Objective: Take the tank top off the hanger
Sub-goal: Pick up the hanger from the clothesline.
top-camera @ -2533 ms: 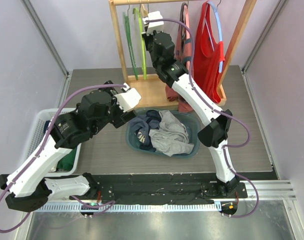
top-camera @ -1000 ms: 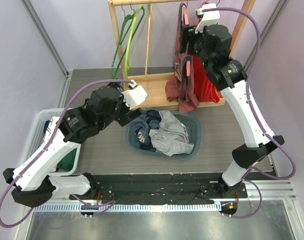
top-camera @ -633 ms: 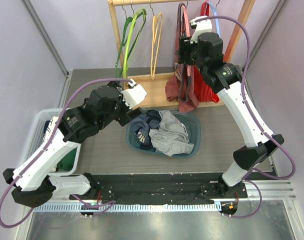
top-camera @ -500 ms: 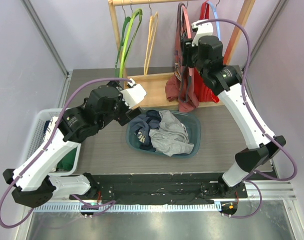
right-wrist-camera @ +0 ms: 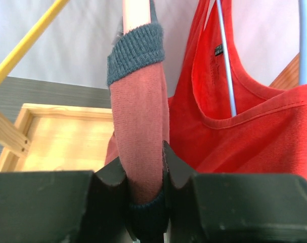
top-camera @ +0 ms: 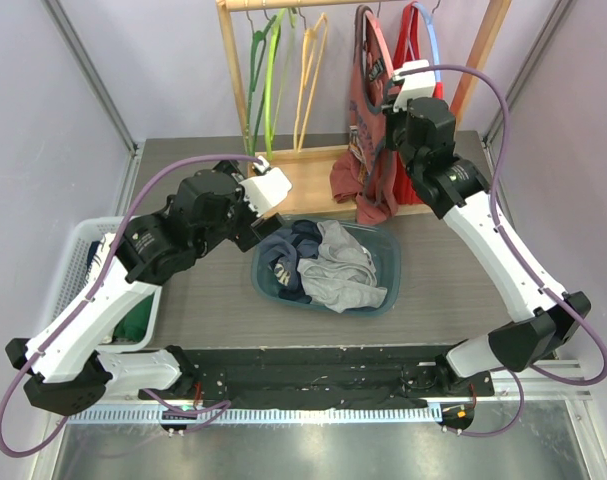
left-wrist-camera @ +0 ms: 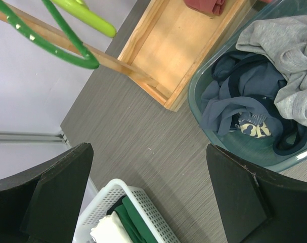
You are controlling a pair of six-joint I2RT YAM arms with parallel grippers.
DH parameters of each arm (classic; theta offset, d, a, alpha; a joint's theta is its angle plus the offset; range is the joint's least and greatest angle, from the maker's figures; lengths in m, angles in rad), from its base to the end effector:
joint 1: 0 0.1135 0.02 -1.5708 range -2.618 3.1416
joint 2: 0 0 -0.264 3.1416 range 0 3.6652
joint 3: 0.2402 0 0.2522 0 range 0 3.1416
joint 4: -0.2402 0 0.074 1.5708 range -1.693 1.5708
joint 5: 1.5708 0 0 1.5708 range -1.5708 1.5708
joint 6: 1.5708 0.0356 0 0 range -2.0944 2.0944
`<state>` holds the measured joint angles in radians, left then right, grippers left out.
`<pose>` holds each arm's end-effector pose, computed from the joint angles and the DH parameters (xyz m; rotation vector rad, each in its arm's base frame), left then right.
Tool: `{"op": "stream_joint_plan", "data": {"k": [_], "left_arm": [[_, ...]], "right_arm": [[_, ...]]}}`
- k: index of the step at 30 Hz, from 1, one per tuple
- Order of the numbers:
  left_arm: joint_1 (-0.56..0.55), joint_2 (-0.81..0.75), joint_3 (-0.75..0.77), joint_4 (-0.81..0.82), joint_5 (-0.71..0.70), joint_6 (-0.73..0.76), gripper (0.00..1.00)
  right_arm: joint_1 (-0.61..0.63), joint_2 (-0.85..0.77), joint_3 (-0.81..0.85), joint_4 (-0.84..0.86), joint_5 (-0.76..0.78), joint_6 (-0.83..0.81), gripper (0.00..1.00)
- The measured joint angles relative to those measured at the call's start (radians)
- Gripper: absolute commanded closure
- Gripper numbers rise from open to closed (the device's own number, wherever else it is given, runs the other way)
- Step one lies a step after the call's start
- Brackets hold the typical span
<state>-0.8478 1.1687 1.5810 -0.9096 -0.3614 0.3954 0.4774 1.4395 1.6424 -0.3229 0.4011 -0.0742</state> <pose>0.1493 -0.1502 0.4584 0.9991 1.7723 0.0902 0.2900 0.1344 0.4706 -0.1636 1.6734 -0.0358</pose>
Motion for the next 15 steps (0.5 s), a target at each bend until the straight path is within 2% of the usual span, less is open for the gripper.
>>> {"op": "stream_joint_plan", "data": {"k": [15], "left_arm": [[0.018, -0.003, 0.0, 0.0, 0.015, -0.004, 0.01]], "right_arm": [[-0.004, -0.006, 0.005, 0.109, 0.007, -0.063, 0.99]]}}
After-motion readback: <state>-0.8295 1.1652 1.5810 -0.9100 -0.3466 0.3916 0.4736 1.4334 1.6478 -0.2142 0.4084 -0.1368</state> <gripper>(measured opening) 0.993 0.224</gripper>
